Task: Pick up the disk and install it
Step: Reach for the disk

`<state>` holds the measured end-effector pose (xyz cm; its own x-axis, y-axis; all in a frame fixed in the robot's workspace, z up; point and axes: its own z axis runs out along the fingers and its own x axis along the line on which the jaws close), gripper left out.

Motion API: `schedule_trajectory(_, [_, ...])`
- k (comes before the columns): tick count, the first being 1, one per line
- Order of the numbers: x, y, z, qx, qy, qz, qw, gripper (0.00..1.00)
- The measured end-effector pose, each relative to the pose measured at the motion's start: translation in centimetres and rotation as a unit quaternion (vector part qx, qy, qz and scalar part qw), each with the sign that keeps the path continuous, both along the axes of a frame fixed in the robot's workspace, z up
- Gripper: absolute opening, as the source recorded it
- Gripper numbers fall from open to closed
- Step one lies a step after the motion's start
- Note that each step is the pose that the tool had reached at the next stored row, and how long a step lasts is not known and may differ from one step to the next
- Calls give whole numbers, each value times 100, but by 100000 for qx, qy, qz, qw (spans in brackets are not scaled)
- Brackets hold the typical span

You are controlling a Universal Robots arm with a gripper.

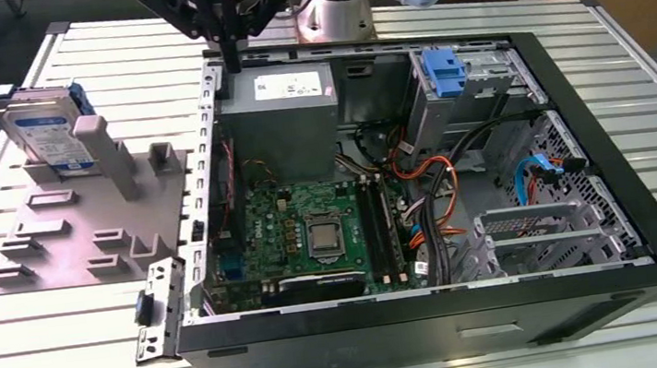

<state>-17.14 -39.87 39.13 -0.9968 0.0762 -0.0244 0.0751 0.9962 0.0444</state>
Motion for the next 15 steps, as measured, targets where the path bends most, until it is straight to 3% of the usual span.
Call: schedule_trajectory(15, [-87, 3, -8, 0, -3, 2, 100000, 11])
